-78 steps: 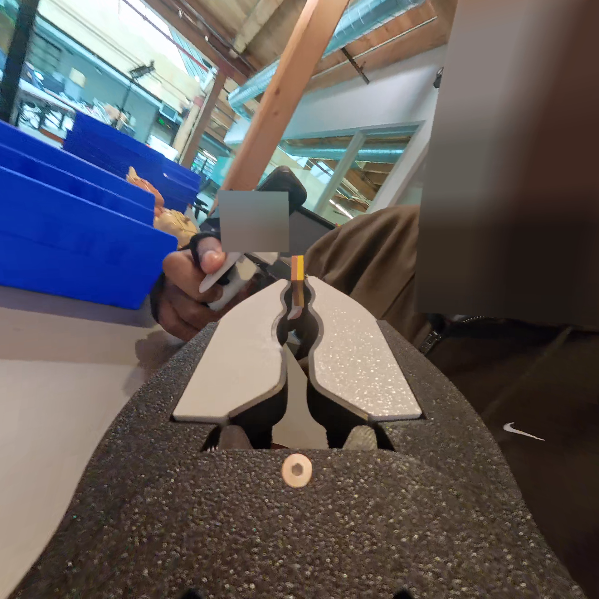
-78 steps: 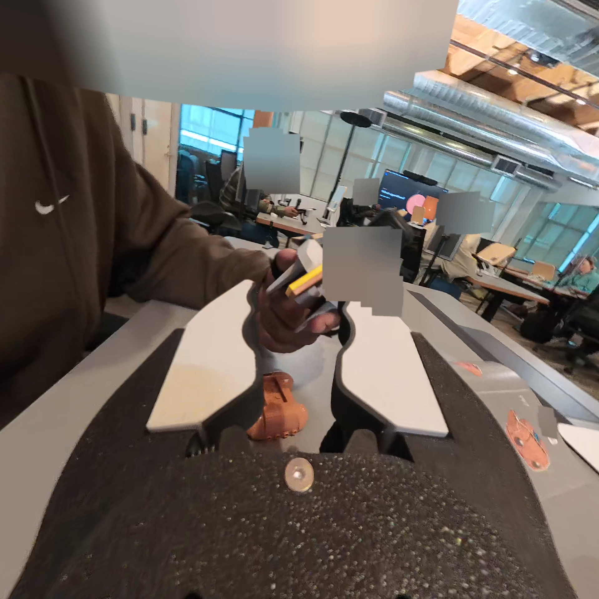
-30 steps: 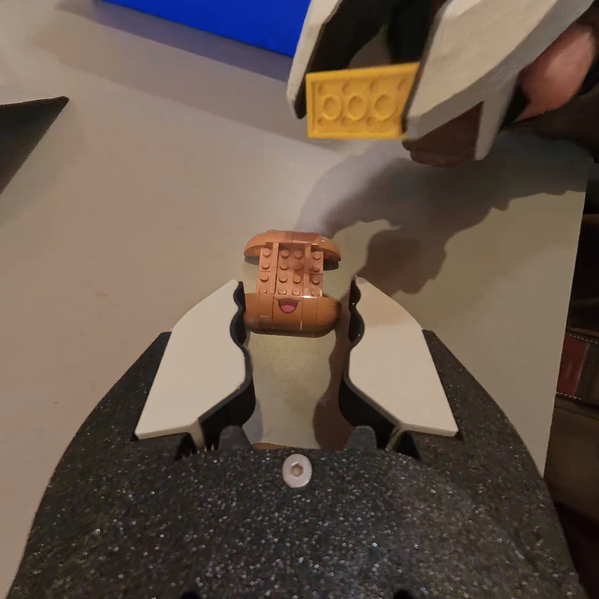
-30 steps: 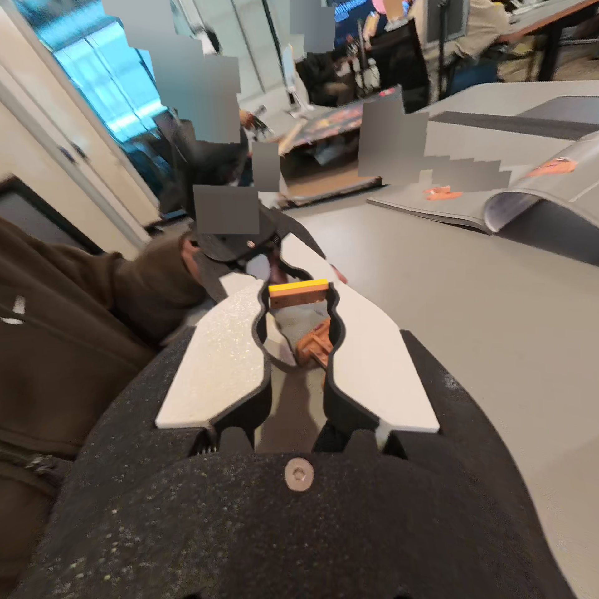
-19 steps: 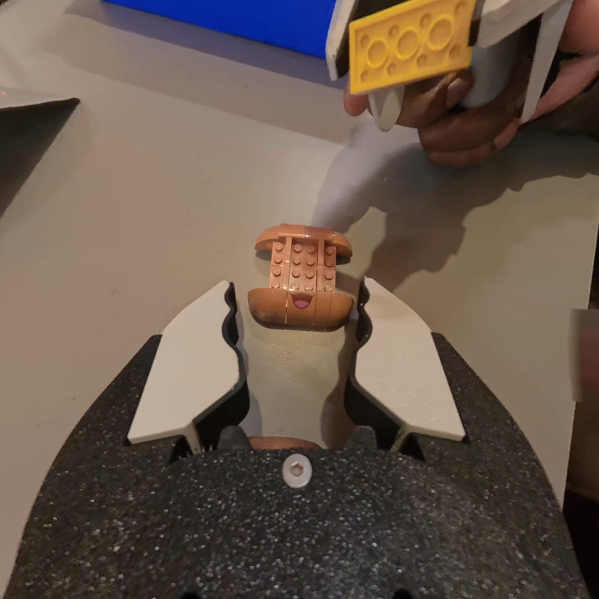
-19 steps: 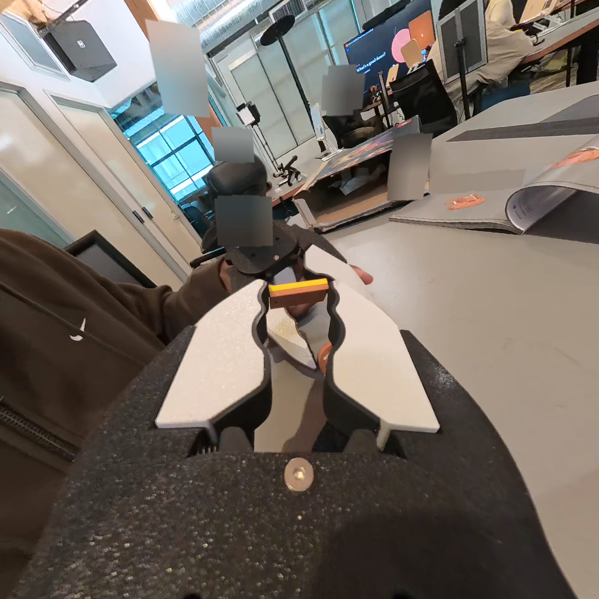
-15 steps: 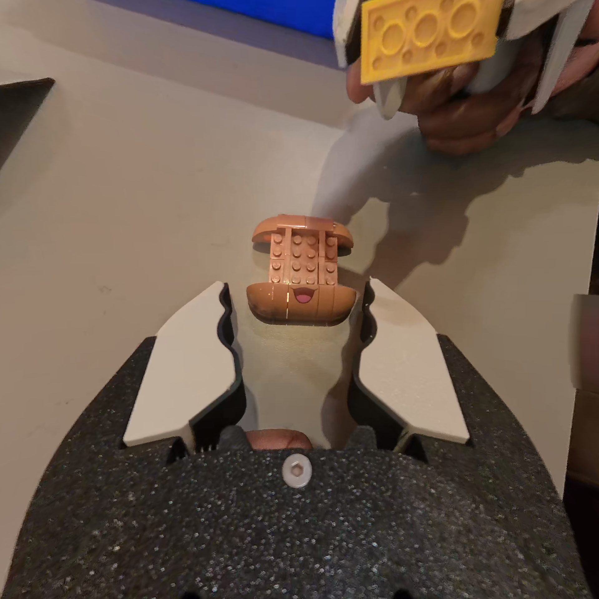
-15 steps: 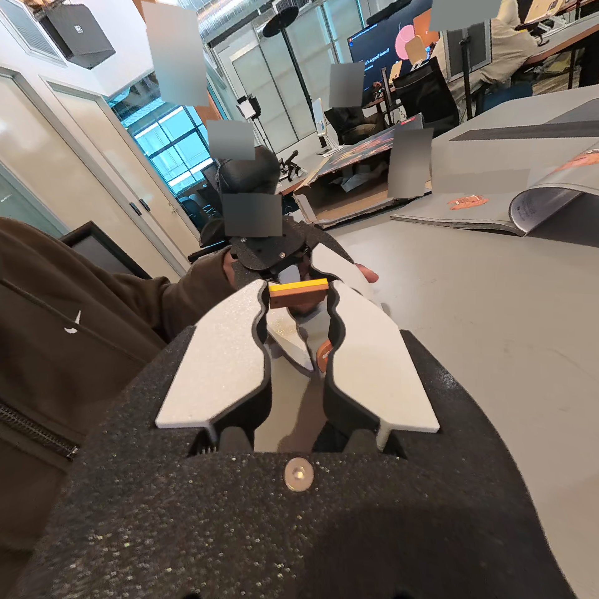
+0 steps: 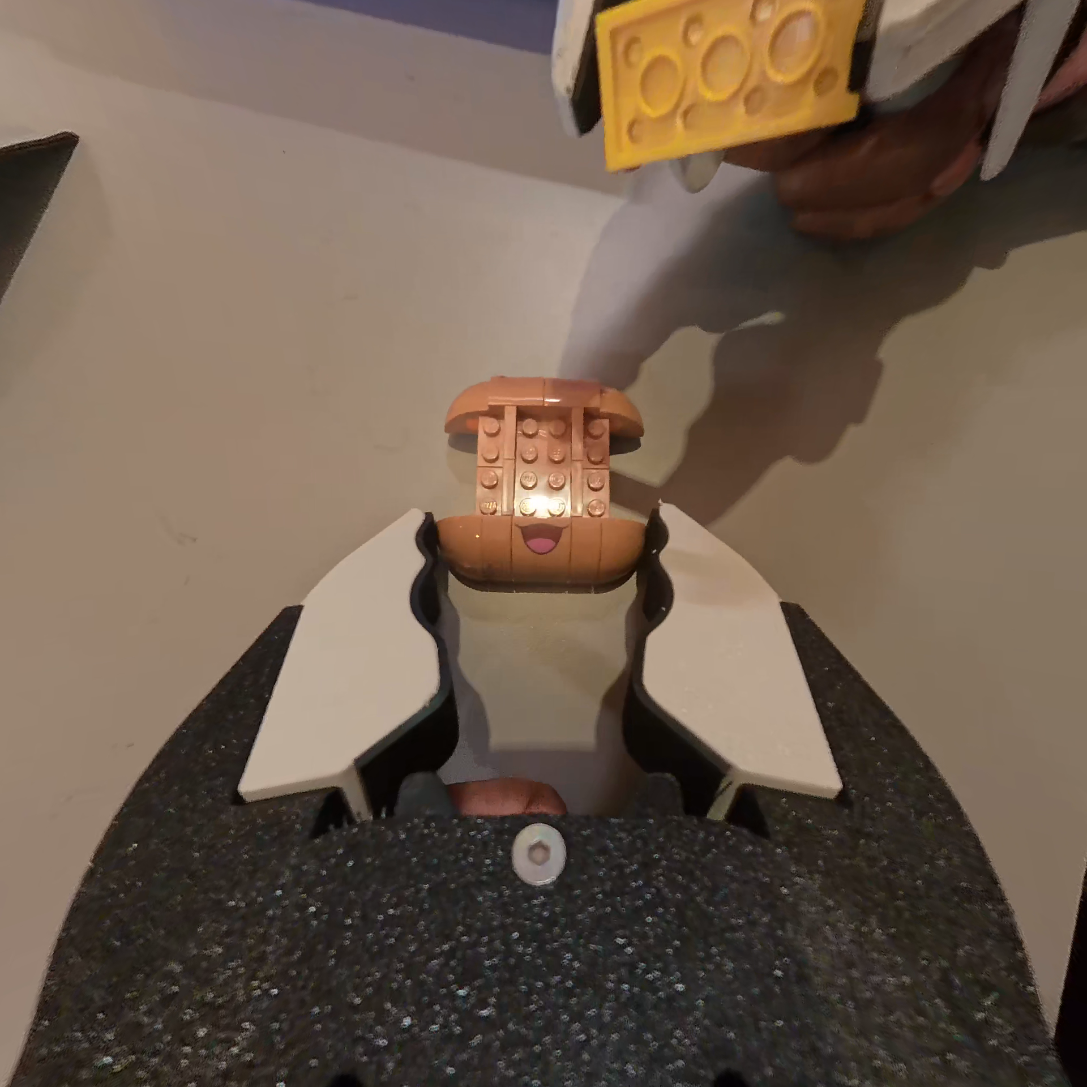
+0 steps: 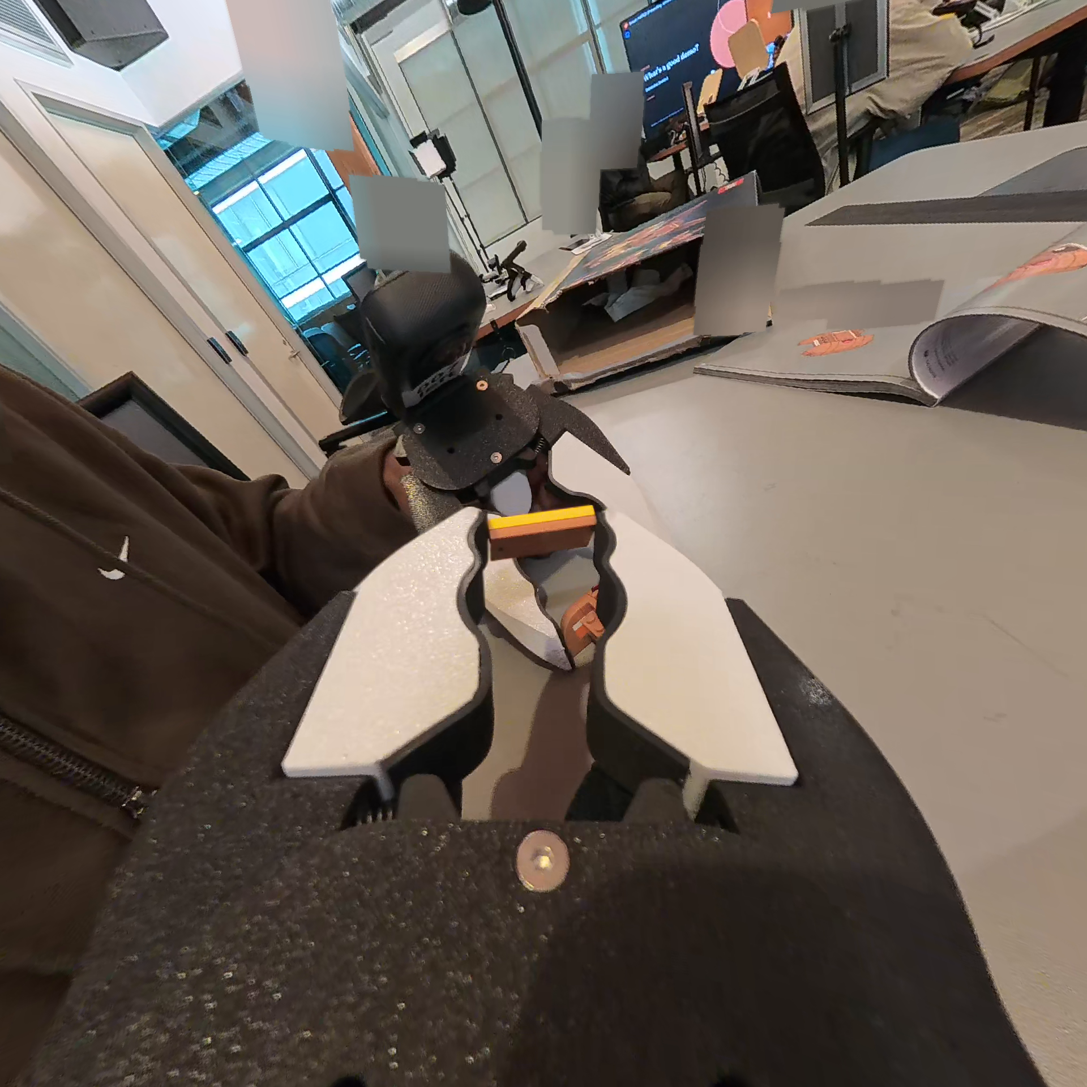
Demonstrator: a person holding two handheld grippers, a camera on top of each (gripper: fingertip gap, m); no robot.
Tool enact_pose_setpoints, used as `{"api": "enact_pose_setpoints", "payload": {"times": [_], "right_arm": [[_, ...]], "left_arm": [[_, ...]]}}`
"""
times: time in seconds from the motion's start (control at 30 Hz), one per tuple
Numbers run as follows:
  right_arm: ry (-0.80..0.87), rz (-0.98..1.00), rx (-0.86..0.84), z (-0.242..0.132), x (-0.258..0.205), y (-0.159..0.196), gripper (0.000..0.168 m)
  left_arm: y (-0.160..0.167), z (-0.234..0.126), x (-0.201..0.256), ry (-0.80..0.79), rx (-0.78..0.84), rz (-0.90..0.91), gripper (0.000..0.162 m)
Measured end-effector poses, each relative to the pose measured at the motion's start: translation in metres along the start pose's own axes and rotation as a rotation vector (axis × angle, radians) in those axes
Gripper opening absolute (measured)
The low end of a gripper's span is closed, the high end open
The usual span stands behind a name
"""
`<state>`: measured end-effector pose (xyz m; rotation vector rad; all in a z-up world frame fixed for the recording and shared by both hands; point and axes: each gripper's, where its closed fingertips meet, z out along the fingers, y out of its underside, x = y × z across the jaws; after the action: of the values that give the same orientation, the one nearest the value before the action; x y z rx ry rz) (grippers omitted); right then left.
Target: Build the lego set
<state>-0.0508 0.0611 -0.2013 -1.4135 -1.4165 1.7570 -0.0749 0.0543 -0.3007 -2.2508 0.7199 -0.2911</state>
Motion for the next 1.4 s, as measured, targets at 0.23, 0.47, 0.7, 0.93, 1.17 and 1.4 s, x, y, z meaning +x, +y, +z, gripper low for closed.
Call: {"api": "enact_pose_setpoints", "payload": {"times": [0.23,0.47,0.7,0.93,1.17,1.4], "right_arm": [[0.02,-0.023,-0.012,-0.002,0.0,-0.002,0.034],[0.111,-0.095,-0.105,-0.004,0.005,0.005,0.034],[0.21,-0.171,-0.23,-0.006,0.008,0.01,0.034],[0.261,-0.195,-0.357,0.0,0.005,0.013,0.034],[0.289,-0.235,-0.494,0.014,0.007,0.016,0.034],[0.28,-0.177,-0.531,0.024,0.015,0.029,0.034]], "left_arm": [[-0.009,0.001,0.004,-0.061,0.035,-0.001,0.068],[-0.02,-0.004,-0.002,-0.178,0.111,-0.067,0.068],[-0.032,-0.017,-0.012,-0.408,0.208,-0.154,0.068],[-0.032,-0.028,-0.017,-0.559,0.243,-0.178,0.068],[-0.033,-0.03,-0.013,-0.578,0.254,-0.175,0.068],[-0.012,-0.016,-0.004,-0.447,0.104,-0.197,0.068]]}}
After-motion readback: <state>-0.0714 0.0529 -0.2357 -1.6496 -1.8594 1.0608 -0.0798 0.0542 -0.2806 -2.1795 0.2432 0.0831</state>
